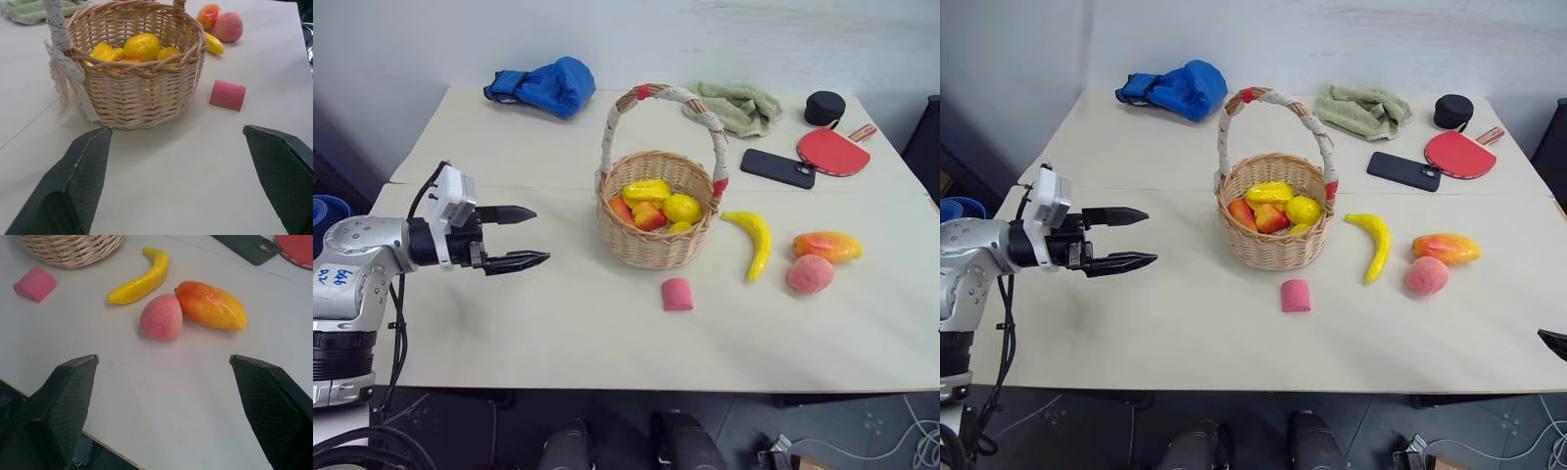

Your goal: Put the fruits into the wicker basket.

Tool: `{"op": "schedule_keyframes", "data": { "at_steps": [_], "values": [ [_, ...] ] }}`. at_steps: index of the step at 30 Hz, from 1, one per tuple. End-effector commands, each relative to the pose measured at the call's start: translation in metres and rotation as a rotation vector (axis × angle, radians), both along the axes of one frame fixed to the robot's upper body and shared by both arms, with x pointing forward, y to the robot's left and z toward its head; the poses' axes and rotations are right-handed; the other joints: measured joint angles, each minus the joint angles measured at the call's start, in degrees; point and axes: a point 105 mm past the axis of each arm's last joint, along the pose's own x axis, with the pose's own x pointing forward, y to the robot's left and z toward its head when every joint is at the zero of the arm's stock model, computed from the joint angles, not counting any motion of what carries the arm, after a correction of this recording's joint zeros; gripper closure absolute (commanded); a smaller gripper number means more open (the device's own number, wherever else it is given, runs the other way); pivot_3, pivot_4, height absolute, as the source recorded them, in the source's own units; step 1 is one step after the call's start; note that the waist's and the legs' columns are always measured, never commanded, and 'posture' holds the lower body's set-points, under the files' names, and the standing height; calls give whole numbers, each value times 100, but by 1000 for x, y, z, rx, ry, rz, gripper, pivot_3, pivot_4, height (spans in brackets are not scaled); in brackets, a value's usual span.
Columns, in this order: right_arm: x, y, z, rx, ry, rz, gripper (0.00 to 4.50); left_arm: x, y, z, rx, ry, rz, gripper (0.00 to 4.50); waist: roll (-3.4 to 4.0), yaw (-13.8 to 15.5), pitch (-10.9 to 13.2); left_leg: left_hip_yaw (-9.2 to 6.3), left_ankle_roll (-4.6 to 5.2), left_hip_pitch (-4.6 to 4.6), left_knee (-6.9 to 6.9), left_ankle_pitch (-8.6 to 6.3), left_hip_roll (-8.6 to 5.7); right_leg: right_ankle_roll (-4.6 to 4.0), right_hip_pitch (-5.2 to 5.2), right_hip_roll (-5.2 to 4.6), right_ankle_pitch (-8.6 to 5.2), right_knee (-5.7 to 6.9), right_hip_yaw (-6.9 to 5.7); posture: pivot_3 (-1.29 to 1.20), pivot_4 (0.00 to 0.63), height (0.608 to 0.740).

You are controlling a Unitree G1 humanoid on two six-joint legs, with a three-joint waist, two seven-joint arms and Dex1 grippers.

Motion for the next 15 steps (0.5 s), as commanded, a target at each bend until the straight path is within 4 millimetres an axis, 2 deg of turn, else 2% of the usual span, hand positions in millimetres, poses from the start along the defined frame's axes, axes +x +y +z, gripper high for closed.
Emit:
{"op": "schedule_keyframes", "data": {
  "at_steps": [1, 15],
  "values": [
    [-4, -3, 11, -20, -50, -16, 17, -1, -1, 15, 17, -83, 2, 0, 0, 0, 0, 0, 0, 0, 0, 0, 0, 0, 0, 0, 0, 0, 0, 0, 150, 740],
    [-4, -7, 11, -30, -56, -33, 17, 2, 0, 14, 18, -97, 19, 0, 0, 2, 0, 1, -1, 1, 6, 0, 0, 0, 0, 2, 0, 7, 1, 0, 150, 740]
  ]
}}
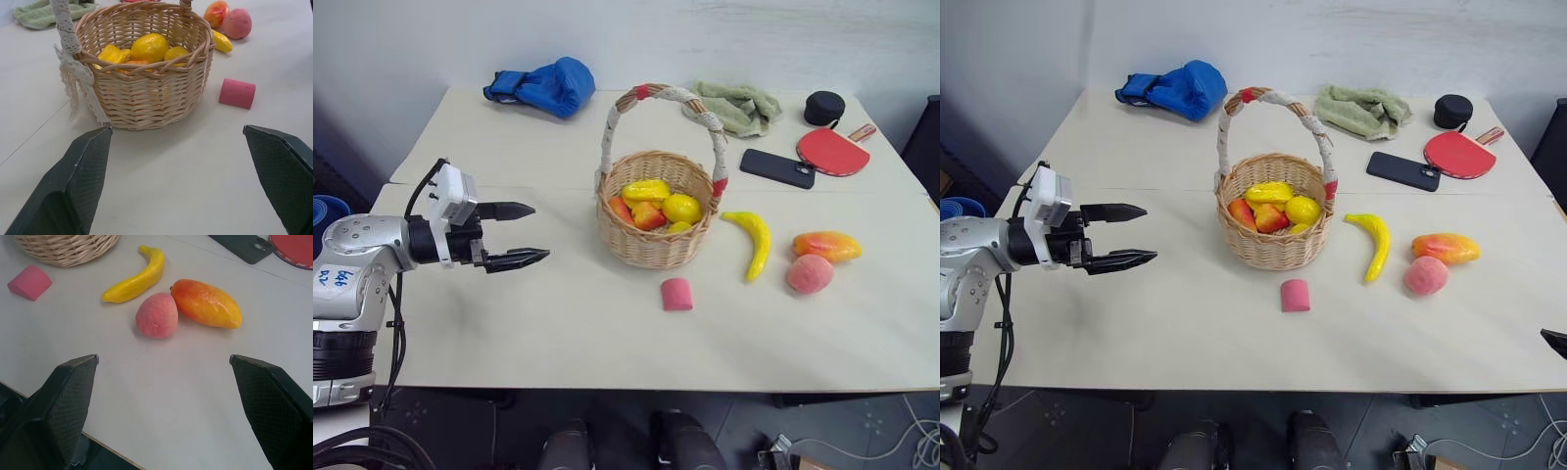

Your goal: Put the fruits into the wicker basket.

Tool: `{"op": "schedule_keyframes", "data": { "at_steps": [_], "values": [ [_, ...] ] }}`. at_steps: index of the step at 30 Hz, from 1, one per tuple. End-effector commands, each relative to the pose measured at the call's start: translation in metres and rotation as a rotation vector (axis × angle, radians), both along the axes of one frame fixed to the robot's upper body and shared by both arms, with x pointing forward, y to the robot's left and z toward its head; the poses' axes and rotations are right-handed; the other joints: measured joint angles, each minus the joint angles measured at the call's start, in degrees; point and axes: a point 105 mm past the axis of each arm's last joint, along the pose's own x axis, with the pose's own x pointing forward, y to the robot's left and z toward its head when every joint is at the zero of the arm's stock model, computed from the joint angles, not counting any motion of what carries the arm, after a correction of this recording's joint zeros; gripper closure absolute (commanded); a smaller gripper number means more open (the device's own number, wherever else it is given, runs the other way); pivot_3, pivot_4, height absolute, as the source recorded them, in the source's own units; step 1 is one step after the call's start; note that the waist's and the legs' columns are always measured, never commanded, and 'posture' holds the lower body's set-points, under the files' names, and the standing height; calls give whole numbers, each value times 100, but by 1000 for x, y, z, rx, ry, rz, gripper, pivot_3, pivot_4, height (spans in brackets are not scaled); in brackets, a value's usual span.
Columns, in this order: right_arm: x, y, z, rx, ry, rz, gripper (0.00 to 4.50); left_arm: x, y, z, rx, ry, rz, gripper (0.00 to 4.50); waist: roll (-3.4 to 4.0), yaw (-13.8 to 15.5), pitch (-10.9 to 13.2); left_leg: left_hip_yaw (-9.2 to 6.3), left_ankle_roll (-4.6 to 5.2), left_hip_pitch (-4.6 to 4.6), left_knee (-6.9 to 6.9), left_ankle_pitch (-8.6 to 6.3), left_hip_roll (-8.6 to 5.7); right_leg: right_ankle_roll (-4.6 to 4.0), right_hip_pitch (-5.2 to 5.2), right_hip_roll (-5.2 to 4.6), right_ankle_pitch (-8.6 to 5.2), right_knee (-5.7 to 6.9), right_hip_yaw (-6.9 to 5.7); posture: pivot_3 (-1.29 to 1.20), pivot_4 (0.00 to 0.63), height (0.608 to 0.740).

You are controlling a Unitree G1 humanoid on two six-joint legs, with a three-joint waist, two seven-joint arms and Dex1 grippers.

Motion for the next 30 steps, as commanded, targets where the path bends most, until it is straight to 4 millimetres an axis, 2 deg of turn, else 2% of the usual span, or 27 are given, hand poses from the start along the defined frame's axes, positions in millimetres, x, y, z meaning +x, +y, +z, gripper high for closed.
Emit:
{"op": "schedule_keyframes", "data": {
  "at_steps": [1, 18, 20, 23, 27, 30],
  "values": [
    [-4, -4, 12, -24, -55, -20, 17, -2, -2, 13, 2, -58, -13, 0, 0, 0, 0, 0, 0, 0, 0, 0, 0, 0, 0, 0, 0, 1, 0, 0, 150, 740],
    [-1, -3, 15, -52, -61, -21, 17, 0, -9, 6, 19, -52, -30, 0, 0, 1, 0, 1, -1, 1, 5, 0, 0, 0, 0, 4, 0, 5, 1, 0, 150, 740],
    [6, 15, 18, -36, -52, 55, 17, -7, -19, 10, 9, -38, -97, 0, 0, 1, 0, 1, -1, 0, 6, 0, 0, 0, 0, 4, 0, 7, 1, 0, 150, 740],
    [22, 60, 17, 2, -34, 244, 17, -23, -38, 18, 0, -3, -252, 0, -1, -14, 0, 2, -3, 0, 17, 1, 6, 0, -1, 13, 0, 20, 5, 0, 150, 740],
    [47, 124, -2, -26, -1, 484, 17, -48, -60, 11, 83, 61, -458, 0, 1, -79, 1, 1, -10, 4, 30, 0, 14, -1, 0, 47, 0, 36, 11, 0, 150, 740],
    [65, 156, -18, -85, 1, 603, 17, -54, -68, 8, 111, 63, -514, 0, 3, -117, 2, -3, -15, -4, 41, 3, 15, -2, -9, 55, -6, 51, 11, 0, 150, 740]
  ]
}}
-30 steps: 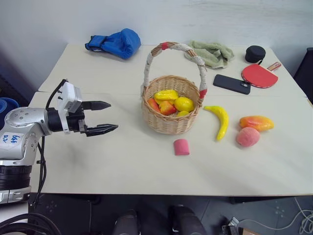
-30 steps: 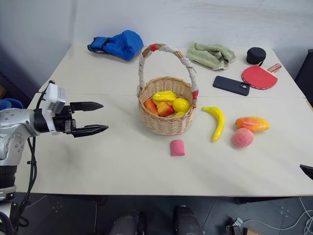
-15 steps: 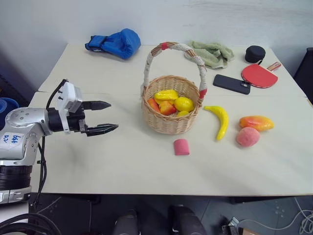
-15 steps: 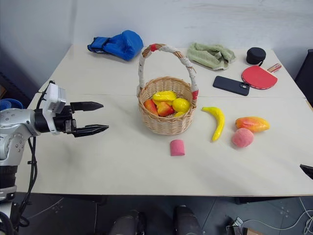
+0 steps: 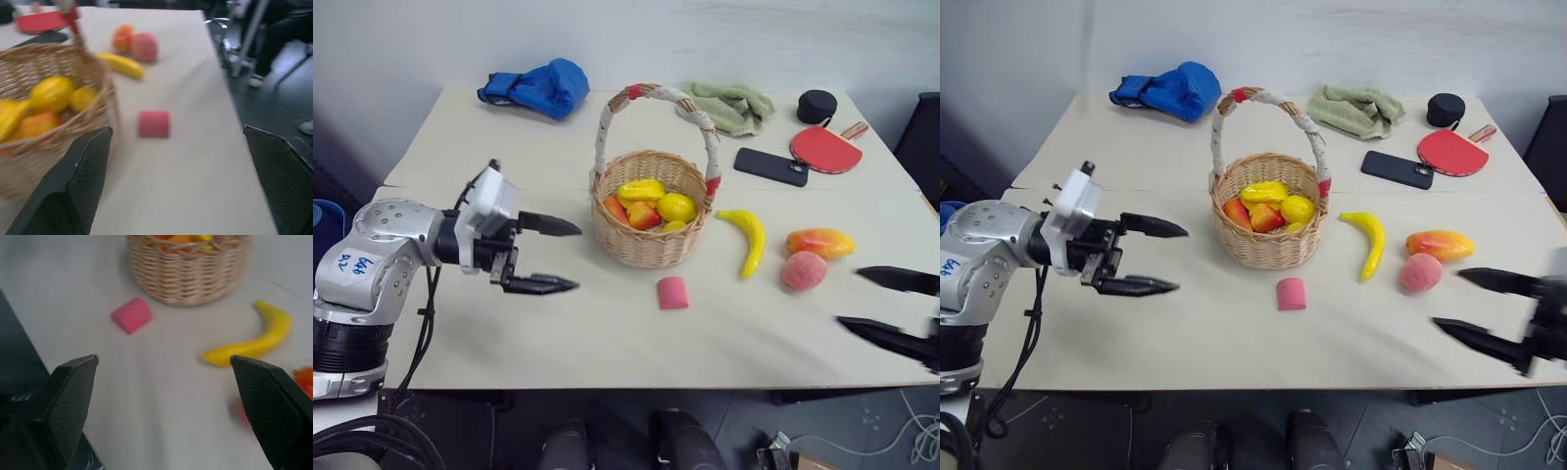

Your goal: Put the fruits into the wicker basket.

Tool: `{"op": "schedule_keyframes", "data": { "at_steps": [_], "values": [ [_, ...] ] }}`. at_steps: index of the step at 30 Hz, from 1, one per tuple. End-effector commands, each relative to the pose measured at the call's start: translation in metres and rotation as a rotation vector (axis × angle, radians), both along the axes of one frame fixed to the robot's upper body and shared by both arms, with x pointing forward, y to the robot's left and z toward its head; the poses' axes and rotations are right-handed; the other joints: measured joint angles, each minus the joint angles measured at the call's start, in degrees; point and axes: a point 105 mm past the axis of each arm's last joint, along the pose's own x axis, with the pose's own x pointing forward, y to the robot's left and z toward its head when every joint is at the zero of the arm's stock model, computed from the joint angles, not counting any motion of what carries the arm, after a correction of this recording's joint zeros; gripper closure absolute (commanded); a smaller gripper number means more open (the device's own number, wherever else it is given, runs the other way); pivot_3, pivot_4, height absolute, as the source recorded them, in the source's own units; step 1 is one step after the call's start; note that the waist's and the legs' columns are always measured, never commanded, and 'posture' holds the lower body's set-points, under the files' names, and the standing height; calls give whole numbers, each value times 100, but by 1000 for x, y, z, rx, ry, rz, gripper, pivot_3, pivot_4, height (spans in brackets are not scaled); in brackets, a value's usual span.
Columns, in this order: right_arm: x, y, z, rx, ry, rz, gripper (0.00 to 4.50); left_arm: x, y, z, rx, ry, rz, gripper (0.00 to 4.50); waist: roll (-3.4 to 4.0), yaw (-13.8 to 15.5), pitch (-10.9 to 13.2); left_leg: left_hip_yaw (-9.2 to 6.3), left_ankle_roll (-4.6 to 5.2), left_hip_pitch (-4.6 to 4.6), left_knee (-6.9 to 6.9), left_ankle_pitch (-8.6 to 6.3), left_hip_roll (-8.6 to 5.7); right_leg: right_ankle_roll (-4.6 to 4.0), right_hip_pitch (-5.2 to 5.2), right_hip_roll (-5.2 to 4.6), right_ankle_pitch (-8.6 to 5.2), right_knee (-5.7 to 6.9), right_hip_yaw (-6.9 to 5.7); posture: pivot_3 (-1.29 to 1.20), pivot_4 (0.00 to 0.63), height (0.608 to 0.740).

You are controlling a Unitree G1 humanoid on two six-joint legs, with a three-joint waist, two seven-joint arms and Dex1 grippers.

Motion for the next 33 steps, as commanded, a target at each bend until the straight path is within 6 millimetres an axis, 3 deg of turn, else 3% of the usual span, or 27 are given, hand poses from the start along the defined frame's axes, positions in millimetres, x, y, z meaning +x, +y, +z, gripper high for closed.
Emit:
{"op": "schedule_keyframes", "data": {
  "at_steps": [1, 6, 12, 16, 21, 24, 29, 33],
  "values": [
    [16, 30, -14, -71, -20, 110, 17, -7, -7, 3, 19, -15, -65, 0, -1, -16, 1, 0, 0, 0, 4, 0, -1, 0, -1, 3, -2, 6, 0, 0, 150, 740],
    [68, 77, -56, -185, -82, 254, 17, 1, -9, -2, 44, -50, -59, 0, -9, -29, 2, 2, 0, -7, 31, -1, -9, -4, -7, 12, -7, 18, 2, 0, 150, 740],
    [110, 114, -79, -233, -104, 324, 17, 6, -8, -4, 44, -77, -20, 0, 1, -27, 9, 9, -1, -16, 33, -1, -1, -7, -32, 15, -9, 49, 6, 0, 150, 740],
    [120, 127, -88, -266, -110, 369, 17, 6, -5, -3, 40, -92, 5, 0, 1, -24, 9, 8, -1, -15, 41, -2, 7, -6, -39, 8, -9, 73, 5, 0, 150, 740],
    [119, 131, -94, -260, -78, 416, 17, 7, -2, -3, 42, -106, 31, 0, 1, -31, 9, 8, -1, -14, 43, -2, 9, -6, -38, 6, -9, 77, 3, 0, 150, 740],
    [118, 136, -94, -212, -70, 423, 643, 9, -2, -1, 31, -115, 41, 0, 1, -36, 9, 8, -3, -9, 42, -2, 10, -6, -37, 6, -9, 82, 4, 0, 150, 740],
    [107, 136, -89, -144, -75, 421, 2332, 8, -10, 2, -4, -107, 31, 0, 1, -39, 9, 6, -7, -6, 42, -5, 13, -6, -38, 3, -9, 94, 3, 0, 150, 740],
    [95, 103, -60, 19, -110, 203, 2730, 3, -26, 4, -72, -85, -4, 0, 1, 17, 9, -5, -11, -10, 42, -7, 14, -6, -38, -1, -9, 96, -5, 0, 150, 740]
  ]
}}
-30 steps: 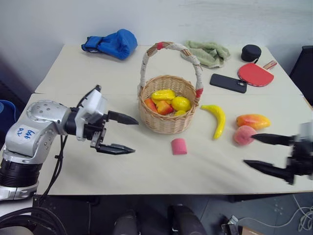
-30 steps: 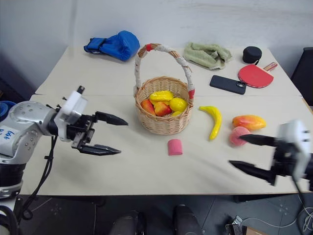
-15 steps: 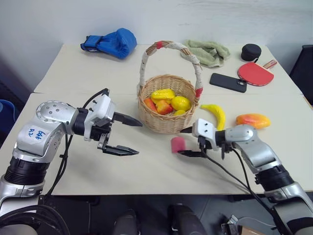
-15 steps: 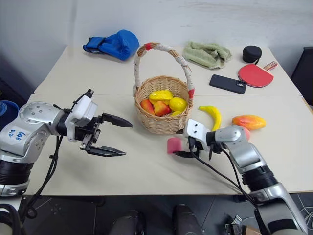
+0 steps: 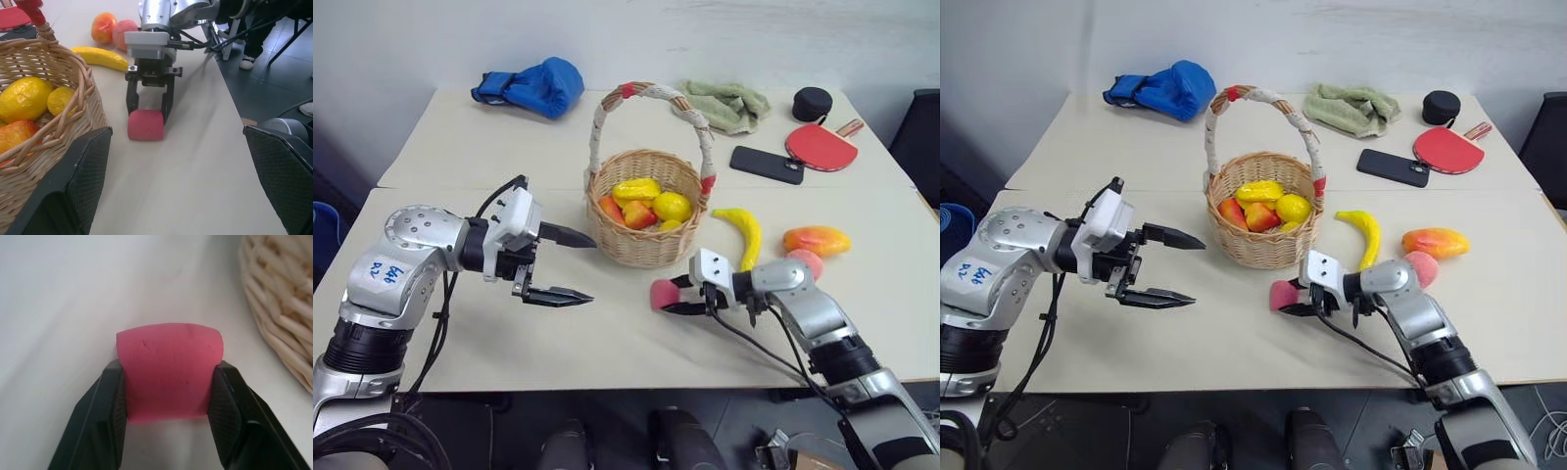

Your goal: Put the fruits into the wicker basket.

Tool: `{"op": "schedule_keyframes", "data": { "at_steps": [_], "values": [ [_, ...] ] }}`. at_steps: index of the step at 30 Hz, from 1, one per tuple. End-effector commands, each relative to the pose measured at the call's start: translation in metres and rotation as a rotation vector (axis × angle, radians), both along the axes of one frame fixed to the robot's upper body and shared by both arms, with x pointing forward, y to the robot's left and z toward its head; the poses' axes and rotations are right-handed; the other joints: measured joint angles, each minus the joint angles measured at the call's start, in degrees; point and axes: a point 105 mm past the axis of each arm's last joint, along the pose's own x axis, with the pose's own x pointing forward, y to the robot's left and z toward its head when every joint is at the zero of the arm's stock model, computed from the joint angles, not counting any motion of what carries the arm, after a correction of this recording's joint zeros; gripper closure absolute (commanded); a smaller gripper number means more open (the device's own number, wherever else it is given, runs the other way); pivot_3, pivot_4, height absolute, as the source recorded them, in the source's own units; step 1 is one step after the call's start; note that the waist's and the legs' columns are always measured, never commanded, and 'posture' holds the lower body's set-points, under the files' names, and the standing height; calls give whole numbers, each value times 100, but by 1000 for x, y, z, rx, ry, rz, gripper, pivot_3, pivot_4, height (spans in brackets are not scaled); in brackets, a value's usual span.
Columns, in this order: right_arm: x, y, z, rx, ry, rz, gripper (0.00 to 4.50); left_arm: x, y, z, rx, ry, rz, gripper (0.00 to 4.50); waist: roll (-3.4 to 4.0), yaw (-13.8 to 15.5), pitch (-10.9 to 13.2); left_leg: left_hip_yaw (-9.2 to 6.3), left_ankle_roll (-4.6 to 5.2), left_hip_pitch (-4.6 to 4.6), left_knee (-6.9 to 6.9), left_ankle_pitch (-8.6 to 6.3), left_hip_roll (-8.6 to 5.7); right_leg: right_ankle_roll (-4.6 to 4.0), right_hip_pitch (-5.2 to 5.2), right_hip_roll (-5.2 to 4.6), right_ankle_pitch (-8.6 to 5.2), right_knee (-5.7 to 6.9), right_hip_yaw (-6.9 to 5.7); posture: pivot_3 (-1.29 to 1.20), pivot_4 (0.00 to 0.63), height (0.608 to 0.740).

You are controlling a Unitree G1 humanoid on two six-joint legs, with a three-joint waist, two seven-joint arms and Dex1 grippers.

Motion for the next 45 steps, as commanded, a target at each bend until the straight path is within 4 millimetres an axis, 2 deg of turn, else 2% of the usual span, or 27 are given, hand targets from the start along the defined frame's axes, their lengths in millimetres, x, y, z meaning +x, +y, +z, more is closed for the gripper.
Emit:
{"op": "schedule_keyframes", "data": {
  "at_steps": [1, 4, 7, 11, 13, 15, 17, 20, 23, 24, 28, 30, 32, 34, 39, 42, 45],
  "values": [
    [-8, -41, 42, 130, -72, -209, 2730, -10, -14, 14, -71, -26, -48, 0, 0, 25, 0, -4, 0, -2, 1, 0, -4, 0, 0, -4, 0, 1, -1, 0, 150, 740],
    [-28, -101, 53, 164, -78, -485, 2730, -12, -22, 16, -122, -11, -54, 0, -2, 114, -1, -6, 6, -5, 3, -3, -13, 3, 5, -10, 1, -6, 2, 0, 150, 740],
    [-62, -159, 56, 140, -69, -748, 2730, -11, -28, 13, -133, -12, -58, 0, -3, 134, -2, -8, 6, 6, 1, -4, -10, 3, 29, -5, 0, -33, 5, 0, 150, 740],
    [-99, -209, 51, 82, -42, -961, 2730, -7, -31, 14, -140, -19, -63, 0, -2, 94, -4, 2, 3, 14, -2, -1, -16, -2, 38, 11, -3, -50, 19, 0, 150, 740],
    [-103, -232, 46, 74, -45, -1070, 2730, -3, -33, 16, -143, -24, -63, 0, -5, 24, -5, 10, 1, 20, -7, 0, -16, -3, 40, 13, -3, -55, 35, 0, 150, 740],
    [-98, -257, 36, 80, -47, -1204, 2730, 0, -34, 18, -143, -30, -69, 0, -11, -33, -8, 8, 0, 25, -6, 1, -17, -3, 46, 21, -3, -54, 37, 0, 150, 740],
    [-90, -267, 22, 139, -2, -1270, 2068, 2, -37, 19, -140, -40, -80, 0, -10, -52, -8, 14, 0, 28, -7, 1, -20, -3, 45, 22, -3, -54, 46, 0, 150, 740],
    [-81, -262, 14, 139, 16, -1262, 1169, 6, -38, 21, -141, -56, -75, 0, 5, -36, -11, 16, -2, 26, -11, 2, -20, -3, 38, 24, -3, -54, 54, 0, 150, 740],
    [-79, -259, 19, 113, 1, -1253, 116, 8, -35, 23, -146, -66, -55, 0, 14, -27, -8, 14, -9, 18, -14, 6, -15, -4, 28, 26, -4, -53, 74, 0, 150, 740],
    [-79, -259, 26, 97, -17, -1254, 21, 9, -33, 23, -148, -65, -45, 0, 14, -26, -8, 15, -9, 19, -14, 6, -15, -3, 28, 26, -4, -53, 77, 0, 150, 740],
    [-77, -254, 55, 34, -83, -1239, 21, 10, -27, 24, -152, -62, -18, 0, 15, -25, -6, 19, -7, 21, -12, 7, -12, 5, 28, 25, -5, -49, 91, 0, 150, 740],
    [-71, -245, 77, 41, -116, -1210, 21, 11, -25, 24, -151, -66, -6, 0, 14, -25, -6, 19, -5, 21, -11, 8, -13, 8, 30, 25, -5, -48, 92, 0, 150, 740],
    [-57, -213, 112, 130, -123, -1102, 21, 12, -23, 27, -166, -72, 16, 0, 14, -48, -6, 20, -5, 23, -11, 8, -9, 9, 29, 23, -4, -46, 99, 0, 150, 740],
    [-43, -178, 129, 160, -99, -1000, 21, 15, -24, 32, -186, -73, 36, 0, 16, -81, -4, 19, -5, 28, -11, 8, -11, 10, 22, 24, -4, -31, 127, 0, 150, 740],
    [-8, -134, 130, 180, -49, -970, 21, 18, -29, 37, -200, -85, 44, 0, -5, -52, -1, -10, -20, 22, -12, 9, 3, 1, 17, 51, -8, -31, 150, 0, 150, 740],
    [8, -127, 121, 173, -15, -1022, 21, 18, -32, 40, -207, -93, 40, 0, -5, -8, -1, -8, -17, 3, -12, 9, -8, 2, 2, 41, -9, -33, 158, 0, 150, 740],
    [31, -127, 92, 118, 55, -1131, 21, 13, -38, 51, -233, -109, 4, 0, -6, -24, 0, -2, 0, -8, -9, 4, -21, 10, -4, 23, -9, -40, 159, 0, 150, 740]
  ]
}}
